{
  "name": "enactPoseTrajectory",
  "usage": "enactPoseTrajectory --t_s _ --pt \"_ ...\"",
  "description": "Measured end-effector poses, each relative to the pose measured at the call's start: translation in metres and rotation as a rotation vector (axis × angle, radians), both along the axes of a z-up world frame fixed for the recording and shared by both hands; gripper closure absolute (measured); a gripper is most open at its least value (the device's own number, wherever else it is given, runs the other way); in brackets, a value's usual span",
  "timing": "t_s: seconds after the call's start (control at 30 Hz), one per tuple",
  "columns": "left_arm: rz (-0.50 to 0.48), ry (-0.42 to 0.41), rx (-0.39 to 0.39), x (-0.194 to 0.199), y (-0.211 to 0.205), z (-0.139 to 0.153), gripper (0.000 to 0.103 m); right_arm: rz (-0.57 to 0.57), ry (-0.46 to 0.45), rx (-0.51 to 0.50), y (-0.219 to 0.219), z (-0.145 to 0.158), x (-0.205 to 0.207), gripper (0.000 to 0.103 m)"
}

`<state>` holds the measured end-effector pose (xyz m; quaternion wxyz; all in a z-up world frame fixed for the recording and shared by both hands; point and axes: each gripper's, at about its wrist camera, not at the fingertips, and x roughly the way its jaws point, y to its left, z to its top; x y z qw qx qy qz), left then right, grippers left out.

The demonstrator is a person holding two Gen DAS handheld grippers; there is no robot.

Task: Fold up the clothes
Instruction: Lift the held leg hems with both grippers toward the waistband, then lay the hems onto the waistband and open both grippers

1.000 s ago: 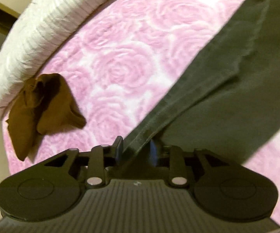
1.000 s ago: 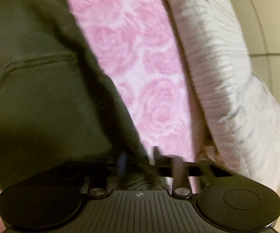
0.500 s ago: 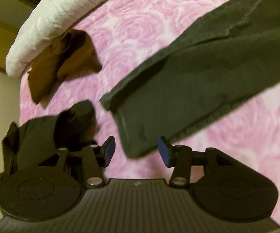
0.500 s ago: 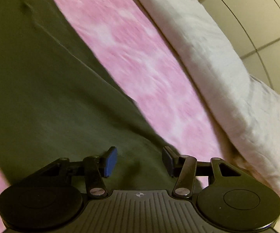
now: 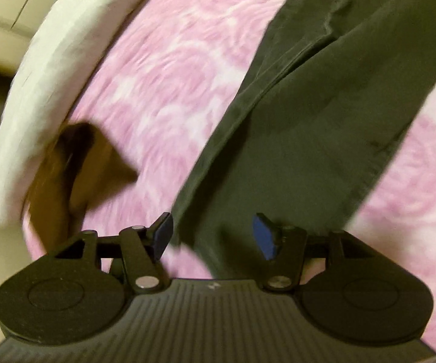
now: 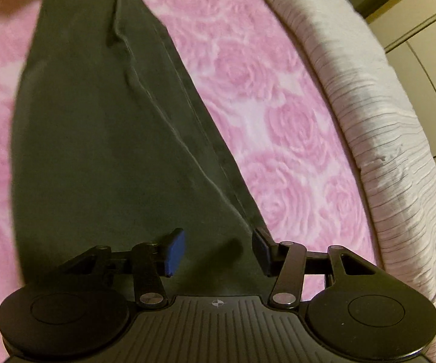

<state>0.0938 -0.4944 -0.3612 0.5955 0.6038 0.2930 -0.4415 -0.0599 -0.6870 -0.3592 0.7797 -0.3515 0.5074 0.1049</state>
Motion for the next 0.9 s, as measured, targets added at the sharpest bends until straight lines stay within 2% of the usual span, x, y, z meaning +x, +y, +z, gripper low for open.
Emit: enactPoseTrajectory --t_s 0.1,0.13,0.2,0.23,0.43,0.57,0.6,0.63,0.67,0.8,0.9 --pt "-0.072 0.056 0.005 0.019 -0.011 -0.019 0.058 -0.011 0.056 -0.028 -0.008 -0.006 0.009 0.052" --pt "-0.076 0.077 -0.003 0.026 -0.011 -0.021 0.065 -0.013 0.073 -0.034 -0.011 -0.007 0.01 0.052" --pt "-0.069 0.131 -0.012 0.038 -0.009 -0.024 0.085 -0.007 0.104 -0.044 -0.015 -0.013 0.015 0.052" --pt "-0.055 0.161 -0.006 0.044 -0.008 -0.024 0.102 -0.005 0.115 -0.044 -0.017 -0.015 0.018 0.052" --pt "0.029 0.39 0.025 0.059 0.014 0.008 0.103 -0.003 0.146 -0.02 -0.018 -0.017 0.042 0.052" --pt "0.111 0.476 0.003 0.071 0.023 0.024 0.102 0.065 0.219 -0.01 -0.017 -0.025 0.051 0.052" --pt "0.123 0.486 0.004 0.073 0.021 0.026 0.102 0.068 0.237 -0.001 -0.018 -0.027 0.053 0.06" --pt "0.133 0.493 0.007 0.075 0.019 0.027 0.102 0.048 0.25 0.014 -0.021 -0.027 0.056 0.089" --pt "0.137 0.485 0.007 0.076 0.017 0.03 0.102 0.02 0.26 0.024 -0.024 -0.025 0.059 0.1" --pt "0.218 0.459 -0.06 0.099 0.006 0.033 0.101 -0.063 0.191 0.064 -0.036 -0.002 0.063 0.102" --pt "0.23 0.424 -0.052 0.104 -0.01 0.013 0.1 -0.102 0.149 0.061 -0.046 -0.001 0.07 0.102"
